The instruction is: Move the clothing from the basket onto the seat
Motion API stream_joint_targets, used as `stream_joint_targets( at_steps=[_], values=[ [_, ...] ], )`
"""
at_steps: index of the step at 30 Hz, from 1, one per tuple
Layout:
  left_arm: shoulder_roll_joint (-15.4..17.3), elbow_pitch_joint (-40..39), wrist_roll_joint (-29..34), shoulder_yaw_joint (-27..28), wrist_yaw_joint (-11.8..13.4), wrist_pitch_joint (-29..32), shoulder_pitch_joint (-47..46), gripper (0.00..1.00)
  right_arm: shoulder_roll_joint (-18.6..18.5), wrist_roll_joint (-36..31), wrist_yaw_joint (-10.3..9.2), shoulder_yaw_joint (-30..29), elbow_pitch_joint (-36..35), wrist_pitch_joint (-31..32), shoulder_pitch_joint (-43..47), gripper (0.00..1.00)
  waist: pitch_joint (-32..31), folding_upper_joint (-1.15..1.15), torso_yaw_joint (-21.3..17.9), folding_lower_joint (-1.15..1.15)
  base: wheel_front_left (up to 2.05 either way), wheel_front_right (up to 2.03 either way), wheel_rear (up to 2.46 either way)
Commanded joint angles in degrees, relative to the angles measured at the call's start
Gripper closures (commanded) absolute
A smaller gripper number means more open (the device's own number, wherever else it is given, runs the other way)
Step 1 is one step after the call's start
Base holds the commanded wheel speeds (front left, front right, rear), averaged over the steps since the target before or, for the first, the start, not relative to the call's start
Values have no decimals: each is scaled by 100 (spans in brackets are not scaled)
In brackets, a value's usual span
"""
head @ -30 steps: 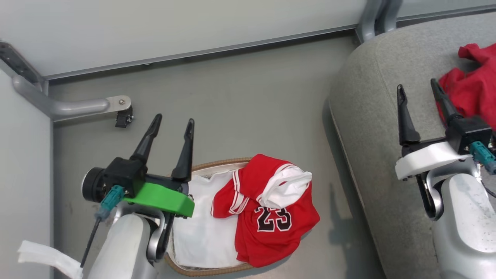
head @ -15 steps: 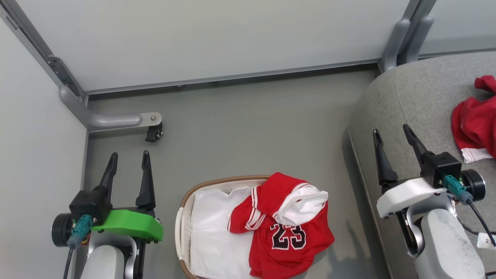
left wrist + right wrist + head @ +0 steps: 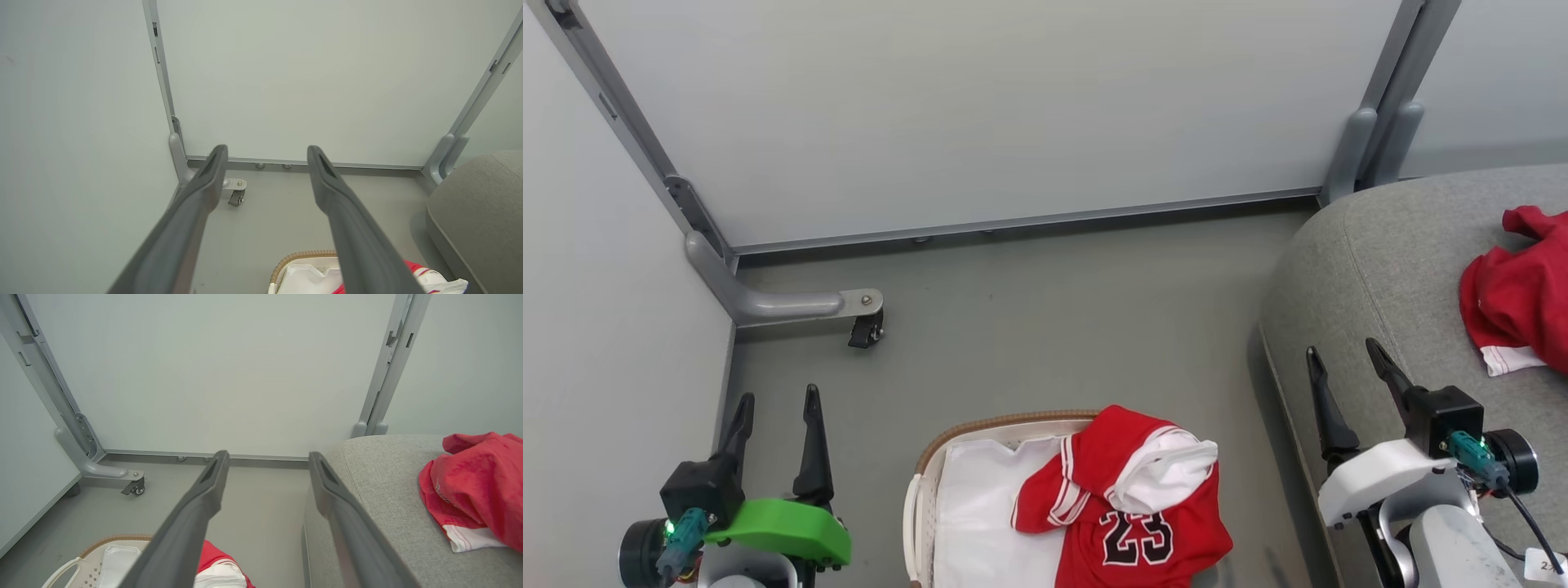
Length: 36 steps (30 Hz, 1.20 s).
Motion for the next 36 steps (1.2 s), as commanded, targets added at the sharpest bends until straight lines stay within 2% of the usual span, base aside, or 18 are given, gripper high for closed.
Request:
stream_joint_targets(
  at_steps=[1,11,16,36],
  values=[
    [4,-36,-17,38,-17,3,106,0,-17,46,-8,-9,6,-1,105,0,-58,0,27,0,0,0,0],
    [3,18,-89,66,42,4,302,0,-16,134,-8,5,-11,-1,259,0,-86,0,56,0,0,0,0],
    [4,-4,-143,-73,59,4,152,0,-18,177,-8,4,-122,-1,59,0,148,0,-19,0,0,0,0],
    [13,511,-430,-1333,-16,4,-1508,0,-13,559,-8,491,-1196,-2,-1284,0,2349,0,-1022,0,0,0,0]
  ],
)
